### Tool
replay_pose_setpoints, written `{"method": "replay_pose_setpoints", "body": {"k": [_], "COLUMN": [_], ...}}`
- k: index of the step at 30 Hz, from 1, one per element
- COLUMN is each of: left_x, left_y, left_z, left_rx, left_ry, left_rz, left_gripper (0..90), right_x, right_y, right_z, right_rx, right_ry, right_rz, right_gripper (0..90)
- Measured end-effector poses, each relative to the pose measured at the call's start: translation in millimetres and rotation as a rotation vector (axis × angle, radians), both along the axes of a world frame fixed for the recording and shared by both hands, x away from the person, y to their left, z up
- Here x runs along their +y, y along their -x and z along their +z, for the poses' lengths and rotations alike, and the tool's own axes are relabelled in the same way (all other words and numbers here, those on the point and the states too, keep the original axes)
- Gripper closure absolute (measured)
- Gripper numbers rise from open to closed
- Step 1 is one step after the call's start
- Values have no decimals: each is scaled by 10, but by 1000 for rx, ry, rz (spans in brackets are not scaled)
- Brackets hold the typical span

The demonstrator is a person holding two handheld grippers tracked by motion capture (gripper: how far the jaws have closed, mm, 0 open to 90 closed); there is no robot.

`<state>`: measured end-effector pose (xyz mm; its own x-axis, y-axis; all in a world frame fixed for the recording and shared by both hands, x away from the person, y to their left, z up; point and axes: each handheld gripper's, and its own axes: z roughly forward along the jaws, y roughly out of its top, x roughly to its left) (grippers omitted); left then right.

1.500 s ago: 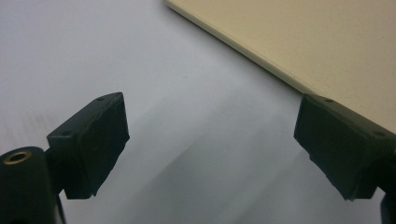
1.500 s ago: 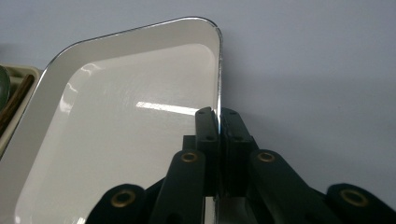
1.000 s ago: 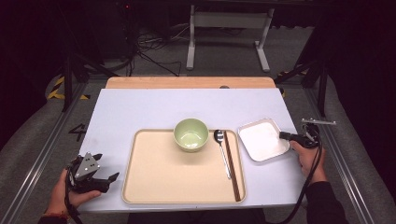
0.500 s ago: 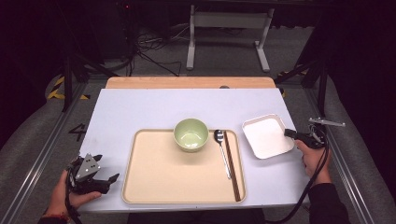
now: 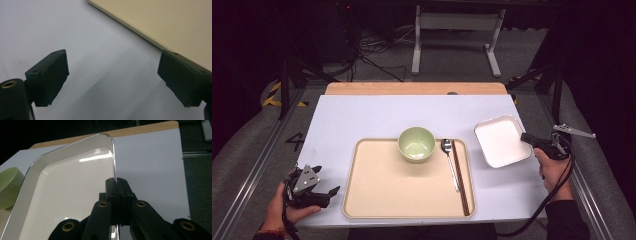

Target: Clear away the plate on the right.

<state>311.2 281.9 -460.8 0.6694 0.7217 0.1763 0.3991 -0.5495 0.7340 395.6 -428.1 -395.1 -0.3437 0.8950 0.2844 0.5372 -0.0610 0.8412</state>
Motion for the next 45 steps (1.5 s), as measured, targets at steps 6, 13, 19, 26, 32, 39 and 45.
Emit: {"method": "replay_pose_setpoints", "body": {"k": [6,13,19,26,32,39,45], "left_x": [-1,4,9,9,11,18,19], "left_y": [8,3,8,2,2,1,1], "left_z": [-1,2,8,5,6,10,11], "left_rx": [3,-3,-5,-1,-4,-5,-5], "left_ry": [-3,-7,-1,-6,-1,-1,-2], "left_rz": [0,1,5,4,8,8,11], "left_gripper": [109,108,108,107,107,106,106], "right_x": [155,352,468,591,777,1005,1170], "right_y": [52,98,134,152,154,150,147], "right_z": [88,180,237,277,296,310,307], "right_rx": [-39,-67,-90,-111,-112,-113,-112], "right_ry": [-11,-2,-1,3,19,38,49], "right_rz": [55,112,137,171,225,292,333], "right_gripper": [897,897,898,898,897,897,897]}}
